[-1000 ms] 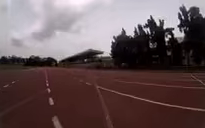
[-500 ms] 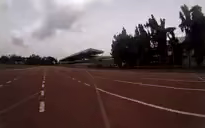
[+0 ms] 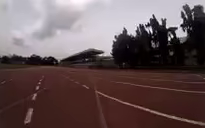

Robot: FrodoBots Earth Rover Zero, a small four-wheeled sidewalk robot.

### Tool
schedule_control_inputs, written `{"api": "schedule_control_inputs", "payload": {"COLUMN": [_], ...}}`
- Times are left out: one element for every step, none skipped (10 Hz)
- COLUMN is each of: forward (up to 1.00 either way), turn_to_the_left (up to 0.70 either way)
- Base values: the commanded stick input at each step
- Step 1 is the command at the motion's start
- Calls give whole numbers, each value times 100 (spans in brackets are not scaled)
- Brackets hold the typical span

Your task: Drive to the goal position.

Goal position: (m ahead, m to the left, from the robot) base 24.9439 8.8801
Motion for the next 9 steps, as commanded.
{"api": "schedule_control_inputs", "payload": {"forward": [70, 70, 70, 70, 70, 70, 70, 70, 70], "turn_to_the_left": [0, 0, 0, 0, 0, 0, 0, 0, 0]}}
